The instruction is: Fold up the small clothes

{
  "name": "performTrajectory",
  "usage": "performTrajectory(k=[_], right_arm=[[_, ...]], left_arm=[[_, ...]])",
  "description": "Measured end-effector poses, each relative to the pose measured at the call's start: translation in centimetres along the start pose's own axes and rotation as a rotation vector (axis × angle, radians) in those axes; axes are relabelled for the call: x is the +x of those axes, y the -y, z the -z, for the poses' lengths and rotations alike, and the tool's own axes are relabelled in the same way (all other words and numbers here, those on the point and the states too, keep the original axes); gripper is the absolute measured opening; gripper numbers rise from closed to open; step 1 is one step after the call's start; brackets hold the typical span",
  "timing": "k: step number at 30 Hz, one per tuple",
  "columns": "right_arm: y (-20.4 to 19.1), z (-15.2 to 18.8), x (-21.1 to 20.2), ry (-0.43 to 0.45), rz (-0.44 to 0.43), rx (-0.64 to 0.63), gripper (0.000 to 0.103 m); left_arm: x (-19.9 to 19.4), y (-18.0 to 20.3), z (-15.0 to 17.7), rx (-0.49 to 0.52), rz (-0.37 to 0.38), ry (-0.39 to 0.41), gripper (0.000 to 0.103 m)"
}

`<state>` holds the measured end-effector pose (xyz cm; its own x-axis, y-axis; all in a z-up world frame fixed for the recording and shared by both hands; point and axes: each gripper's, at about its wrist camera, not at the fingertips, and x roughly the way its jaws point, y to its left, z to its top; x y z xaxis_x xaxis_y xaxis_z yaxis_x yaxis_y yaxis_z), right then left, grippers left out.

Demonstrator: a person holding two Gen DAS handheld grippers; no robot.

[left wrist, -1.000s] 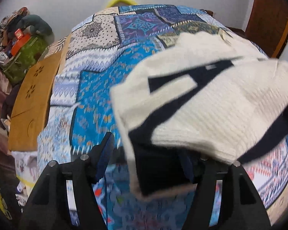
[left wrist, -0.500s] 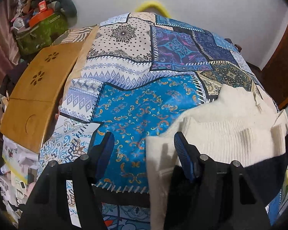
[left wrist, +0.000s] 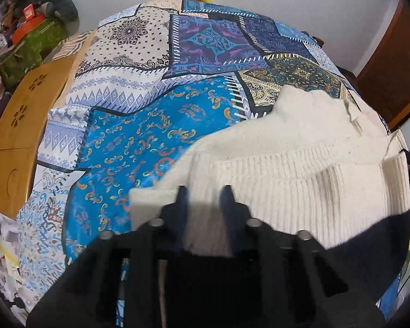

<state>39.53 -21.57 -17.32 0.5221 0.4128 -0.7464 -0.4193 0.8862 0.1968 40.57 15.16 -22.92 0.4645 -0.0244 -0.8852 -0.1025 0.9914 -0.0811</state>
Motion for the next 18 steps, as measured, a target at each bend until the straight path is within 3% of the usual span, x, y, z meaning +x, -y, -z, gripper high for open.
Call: performTrajectory(k=[2,7,11,14,18], right_arm=[[-0.1,-0.1,-0.1,0.005,0.001,-0.004,0.008],[-0.7,-0.2,-2.0,0.069,0.015,-0.052,0.007],[0.1,-0.9,-4.3,0.147,0.021,-0.025,0.006],[0.7,-1.1,-4.0,0.153,0.047,-0.008,0.006],[1.0,-0.7,-1.1,0.077,0.091,-0.009,0.006]], left_arm=[[-0.5,0.1,0.1,0.006,-0.014,0.029,0.007],[-4.3,-0.9,0.4,-0.003,-0.051,0.146,0.006],[-6.2,-2.4,0.2,-0.041,-0.058,0.197,0.006],[-5.1,-3.4,0.0,-0.066,-0.068,0.174,0.006],[-0.8,-3.6,0.4,-0.064,-0.100,0.083,0.007]])
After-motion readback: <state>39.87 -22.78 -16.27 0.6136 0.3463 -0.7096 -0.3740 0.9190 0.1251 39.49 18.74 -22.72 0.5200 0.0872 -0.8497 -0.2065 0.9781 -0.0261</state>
